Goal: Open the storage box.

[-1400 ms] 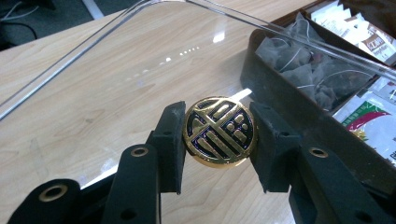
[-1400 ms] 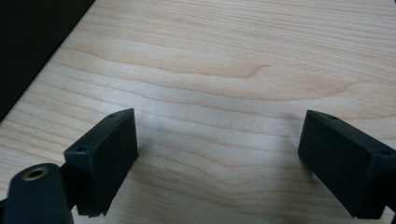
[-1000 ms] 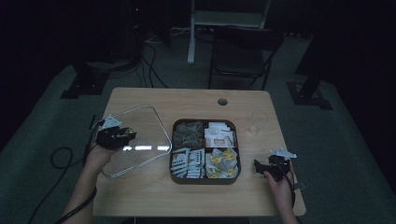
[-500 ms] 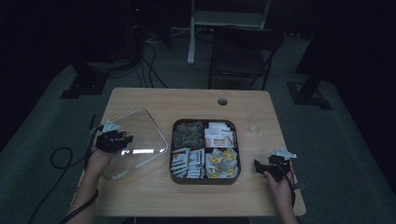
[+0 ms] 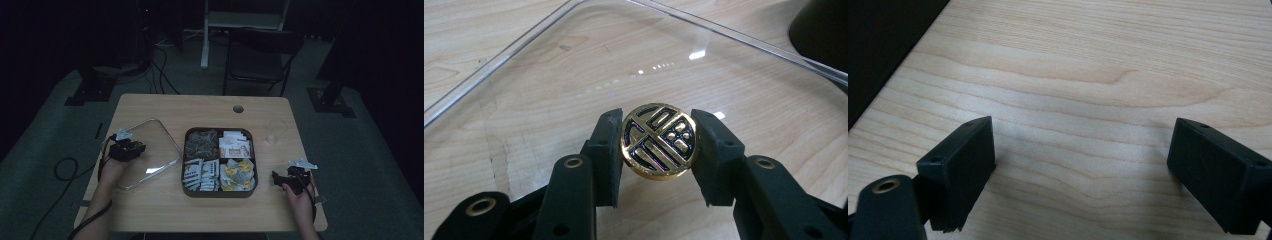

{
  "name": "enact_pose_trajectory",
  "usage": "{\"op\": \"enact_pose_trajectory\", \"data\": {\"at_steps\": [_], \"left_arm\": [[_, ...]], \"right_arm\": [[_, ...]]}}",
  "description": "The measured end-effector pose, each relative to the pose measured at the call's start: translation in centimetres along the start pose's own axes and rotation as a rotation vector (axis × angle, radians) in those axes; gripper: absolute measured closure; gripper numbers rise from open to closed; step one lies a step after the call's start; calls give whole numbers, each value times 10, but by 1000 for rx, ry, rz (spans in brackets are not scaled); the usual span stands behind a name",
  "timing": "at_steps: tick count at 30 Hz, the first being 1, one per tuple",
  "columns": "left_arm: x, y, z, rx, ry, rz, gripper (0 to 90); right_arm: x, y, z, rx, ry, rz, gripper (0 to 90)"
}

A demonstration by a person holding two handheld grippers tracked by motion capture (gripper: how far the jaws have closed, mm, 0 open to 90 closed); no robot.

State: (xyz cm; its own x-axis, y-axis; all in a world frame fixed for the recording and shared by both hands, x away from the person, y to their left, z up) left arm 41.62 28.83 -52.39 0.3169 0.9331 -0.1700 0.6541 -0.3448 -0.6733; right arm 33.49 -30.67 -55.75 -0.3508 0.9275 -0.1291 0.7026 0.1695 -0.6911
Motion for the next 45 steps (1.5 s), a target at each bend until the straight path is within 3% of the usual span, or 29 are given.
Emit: {"op": "enact_pose_trajectory", "data": {"at_steps": [24,26,33,35,37,39,42,45], "left_arm": [[2,29,-13,-4,-35,6,595],[1,31,-12,3,-22,-5,595],[3,32,-9,-14,-27,17,593],[5,32,-9,-15,-58,39,588],[6,28,-9,-35,-83,67,518],[7,25,-11,-24,-106,76,432],[7,20,-12,-17,-100,91,293],[6,15,-11,-33,-100,103,261]], "right_arm": [[0,0,0,0,0,0,114],[0,0,0,0,0,0,114],[0,0,0,0,0,0,115],[0,0,0,0,0,0,115],[0,0,0,0,0,0,115],[0,0,0,0,0,0,115],[0,0,0,0,0,0,115],[0,0,0,0,0,0,115]]}}
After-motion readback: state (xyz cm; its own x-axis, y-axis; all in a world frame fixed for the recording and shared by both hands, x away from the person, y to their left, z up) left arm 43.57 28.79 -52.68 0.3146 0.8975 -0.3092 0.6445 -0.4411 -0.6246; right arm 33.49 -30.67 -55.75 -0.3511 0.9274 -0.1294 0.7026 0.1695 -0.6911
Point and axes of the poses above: each handheld gripper's, and its own axes: y roughly forward along the jaws, z roughly out of its underside, x roughly to its left, the point moved 1 cm from there along y, roughly forward along the jaws, and after that the axes turned 11 degrees about -y, right-handed, at the moved point
